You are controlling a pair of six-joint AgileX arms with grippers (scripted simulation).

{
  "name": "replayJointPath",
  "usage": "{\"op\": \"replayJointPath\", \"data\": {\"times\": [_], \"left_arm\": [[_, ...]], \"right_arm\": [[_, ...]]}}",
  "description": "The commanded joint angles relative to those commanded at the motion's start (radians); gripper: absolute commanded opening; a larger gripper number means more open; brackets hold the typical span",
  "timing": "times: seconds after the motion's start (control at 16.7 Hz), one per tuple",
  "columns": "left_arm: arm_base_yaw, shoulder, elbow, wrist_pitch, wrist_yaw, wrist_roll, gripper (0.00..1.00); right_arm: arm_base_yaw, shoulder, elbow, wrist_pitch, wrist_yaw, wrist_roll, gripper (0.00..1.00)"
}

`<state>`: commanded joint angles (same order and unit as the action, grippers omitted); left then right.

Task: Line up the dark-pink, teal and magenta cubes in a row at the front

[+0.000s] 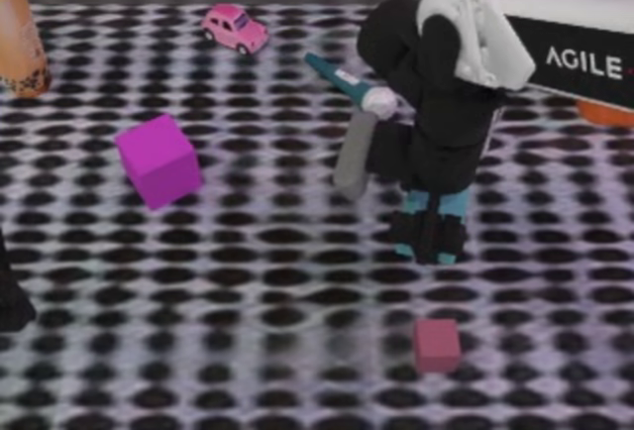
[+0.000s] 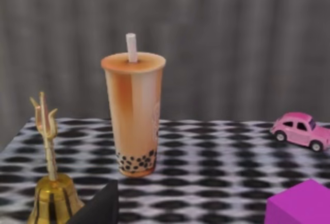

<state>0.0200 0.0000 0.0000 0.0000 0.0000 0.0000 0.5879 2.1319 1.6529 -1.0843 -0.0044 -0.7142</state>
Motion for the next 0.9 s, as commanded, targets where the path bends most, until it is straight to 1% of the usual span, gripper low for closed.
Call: {"op": "replayJointPath", "data": {"times": [0.36, 0.48, 0.6, 0.9], "left_arm": [[0.000, 0.000, 0.000, 0.000, 0.000, 0.000, 1.00], [0.000, 0.000, 0.000, 0.000, 0.000, 0.000, 1.00], [0.000, 0.000, 0.000, 0.000, 0.000, 0.000, 1.00], [0.000, 0.000, 0.000, 0.000, 0.000, 0.000, 1.00]], "right_arm": [[0.210, -0.103, -0.105, 0.002, 0.000, 0.012, 0.00], [0.262, -0.129, -0.130, 0.003, 0.001, 0.015, 0.00], [0.276, -0.137, -0.137, 0.004, 0.001, 0.016, 0.00], [0.272, -0.128, -0.146, 0.020, 0.000, 0.018, 0.00]]}}
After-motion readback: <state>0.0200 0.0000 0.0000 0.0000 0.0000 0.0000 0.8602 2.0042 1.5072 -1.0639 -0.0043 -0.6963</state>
